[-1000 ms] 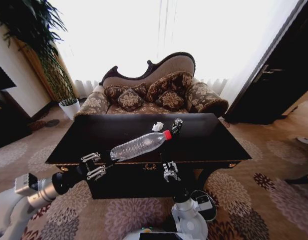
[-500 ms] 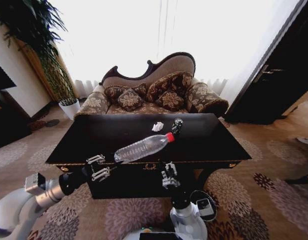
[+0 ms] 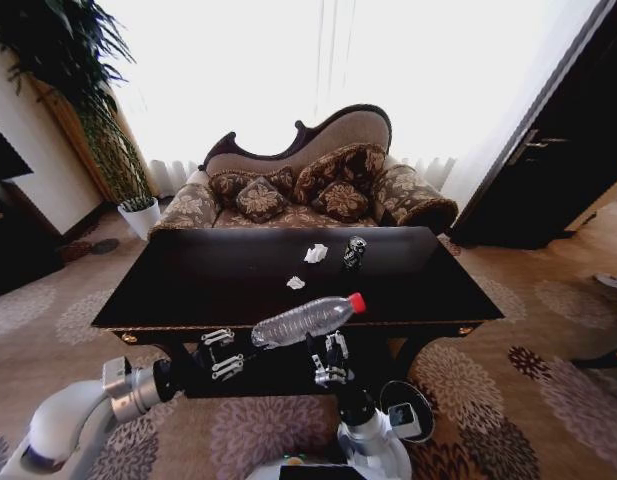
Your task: Move to the front of the table and place the trash on the table into the trash bin.
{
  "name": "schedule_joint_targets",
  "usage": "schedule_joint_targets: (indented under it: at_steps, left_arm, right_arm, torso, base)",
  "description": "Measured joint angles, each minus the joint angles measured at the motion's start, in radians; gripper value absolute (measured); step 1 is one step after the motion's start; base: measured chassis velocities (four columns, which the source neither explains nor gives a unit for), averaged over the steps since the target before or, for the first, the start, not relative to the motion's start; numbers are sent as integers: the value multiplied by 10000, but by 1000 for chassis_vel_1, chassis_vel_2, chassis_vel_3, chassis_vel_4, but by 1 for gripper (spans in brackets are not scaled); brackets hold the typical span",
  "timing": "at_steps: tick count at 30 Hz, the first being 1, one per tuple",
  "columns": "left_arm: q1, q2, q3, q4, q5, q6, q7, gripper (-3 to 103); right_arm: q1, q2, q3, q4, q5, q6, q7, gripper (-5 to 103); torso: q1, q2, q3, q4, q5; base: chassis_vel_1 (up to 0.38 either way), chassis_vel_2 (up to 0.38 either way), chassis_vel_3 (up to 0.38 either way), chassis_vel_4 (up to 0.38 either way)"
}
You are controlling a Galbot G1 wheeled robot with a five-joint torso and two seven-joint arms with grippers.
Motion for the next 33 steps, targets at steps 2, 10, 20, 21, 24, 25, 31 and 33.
schedule_joint_targets:
  at_steps: [2, 10, 20, 21, 24, 25, 31, 33]
  left_arm:
    - [51, 111, 15, -41, 39, 0, 4, 35]
    - [82, 276, -147, -58, 56, 0, 84, 35]
    - [528, 241, -614, -189, 48, -124, 262, 34]
    - [572, 213, -647, -215, 45, -152, 276, 34]
    - [590, 193, -655, -225, 10, -163, 282, 34]
    - [588, 204, -655, -225, -7, -163, 278, 34]
    - [497, -244, -568, -133, 57, -204, 605, 33]
    - [522, -507, -549, -167, 60, -187, 684, 38]
  right_arm:
    - [-13, 7, -3, -7, -80, 32, -18, 100]
    - [9, 0, 23, -132, -419, 181, -184, 91]
    - [41, 10, 28, -108, -363, 174, -456, 58]
    - [51, 11, 33, -83, -340, 165, -458, 47]
    - [60, 15, 43, -74, -301, 151, -461, 40]
    - [85, 19, 44, -83, -292, 139, -466, 40]
    - [215, 19, 76, -172, -258, 108, -468, 27]
    - [203, 19, 80, -149, -249, 112, -487, 26]
  torso:
    - [0, 0, 1, 0, 0]
    - [0, 0, 0, 0, 0]
    - [0, 0, 0, 0, 0]
    - [0, 0, 0, 1, 0]
    - [0, 1, 0, 0, -1]
    - [0, 0, 0, 0, 0]
    - [0, 0, 0, 0, 0]
    - [1, 0, 0, 1, -2]
  base:
    - [0, 0, 0, 0]
    - [0, 0, 0, 0]
    - [0, 0, 0, 0]
    - [0, 0, 0, 0]
    - [0, 0, 0, 0]
    - [0, 0, 0, 0]
    - [0, 0, 0, 0]
    - [0, 0, 0, 0]
